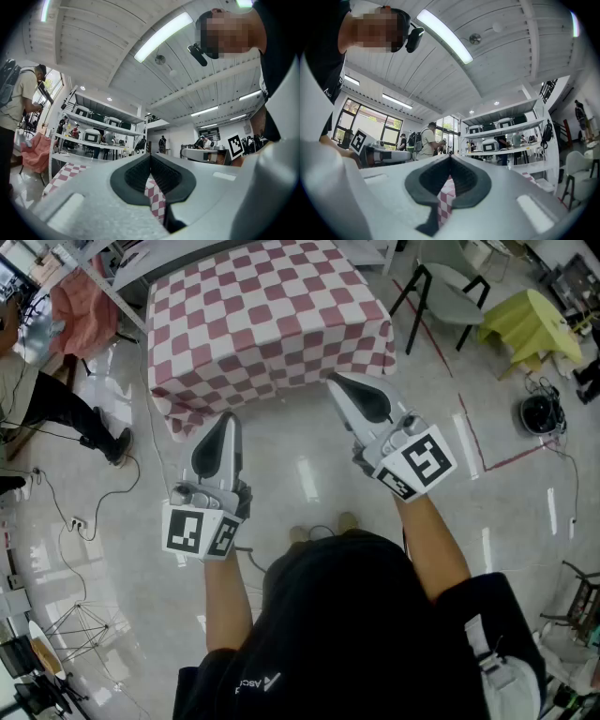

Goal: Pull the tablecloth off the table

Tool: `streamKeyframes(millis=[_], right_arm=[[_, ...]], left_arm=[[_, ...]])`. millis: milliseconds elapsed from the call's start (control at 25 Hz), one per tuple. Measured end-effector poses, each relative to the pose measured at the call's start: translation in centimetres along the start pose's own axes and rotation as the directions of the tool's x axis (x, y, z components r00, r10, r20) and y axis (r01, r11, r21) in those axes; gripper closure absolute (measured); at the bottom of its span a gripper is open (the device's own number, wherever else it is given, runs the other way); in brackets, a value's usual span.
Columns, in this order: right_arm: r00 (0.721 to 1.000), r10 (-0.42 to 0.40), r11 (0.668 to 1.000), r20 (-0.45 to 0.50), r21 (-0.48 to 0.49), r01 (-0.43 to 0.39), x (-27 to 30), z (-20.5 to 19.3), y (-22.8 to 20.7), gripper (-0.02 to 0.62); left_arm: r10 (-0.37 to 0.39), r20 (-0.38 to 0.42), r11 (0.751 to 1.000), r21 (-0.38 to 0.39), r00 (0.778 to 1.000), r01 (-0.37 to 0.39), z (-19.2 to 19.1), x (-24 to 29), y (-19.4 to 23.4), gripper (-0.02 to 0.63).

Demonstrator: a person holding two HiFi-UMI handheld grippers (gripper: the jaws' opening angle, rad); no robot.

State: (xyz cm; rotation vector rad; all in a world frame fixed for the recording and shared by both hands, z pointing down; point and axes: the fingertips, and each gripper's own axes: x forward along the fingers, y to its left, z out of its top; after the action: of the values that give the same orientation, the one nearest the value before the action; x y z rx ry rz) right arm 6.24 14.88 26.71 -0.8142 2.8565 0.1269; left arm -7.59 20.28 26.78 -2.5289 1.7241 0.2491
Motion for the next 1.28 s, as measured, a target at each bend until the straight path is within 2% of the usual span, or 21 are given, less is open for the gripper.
streamKeyframes(millis=[160, 360, 520, 680, 840, 1040, 1280], right_arm=[[1.000, -0.007, 1.000, 0.024, 0.013, 0.007, 0.5, 0.1, 1.0, 0.595], [1.000, -0.017, 1.000, -0.001, 0.002, 0.017, 1.8, -0.8, 0.7, 0.595], [0.999, -0.038, 0.999, -0.033, -0.027, 0.037, 3.9, -1.3, 3.3, 0.595], [0.994, -0.087, 0.996, -0.073, -0.019, 0.086, 5.7, -2.3, 3.1, 0.594], [0.988, -0.122, 0.992, -0.093, -0.030, 0.120, 7.9, -3.0, 0.8, 0.594], [0.987, -0.128, 0.990, -0.099, -0.066, 0.121, 10.9, -4.7, -3.1, 0.594], [0.985, -0.144, 0.986, -0.098, -0.103, 0.134, 15.6, -6.1, -10.9, 0.594]], left_arm=[[0.005, -0.003, 1.000, -0.007, 1.000, -0.005, -0.1, -1.0, 1.0, 0.595], [0.001, 0.002, 1.000, -0.009, 1.000, -0.001, -0.6, -0.6, 2.5, 0.595], [0.000, 0.015, 1.000, -0.012, 1.000, 0.000, -0.1, -2.9, 5.9, 0.595], [0.010, -0.009, 0.999, -0.033, 1.000, -0.010, -0.9, -3.1, 9.1, 0.595], [0.017, -0.032, 0.999, -0.035, 0.999, -0.018, -1.7, -1.3, 11.7, 0.595], [0.037, -0.053, 0.999, -0.012, 0.998, -0.038, -3.3, 2.4, 14.8, 0.595], [0.089, -0.076, 0.996, 0.020, 0.993, -0.088, -4.4, 9.5, 19.4, 0.595]])
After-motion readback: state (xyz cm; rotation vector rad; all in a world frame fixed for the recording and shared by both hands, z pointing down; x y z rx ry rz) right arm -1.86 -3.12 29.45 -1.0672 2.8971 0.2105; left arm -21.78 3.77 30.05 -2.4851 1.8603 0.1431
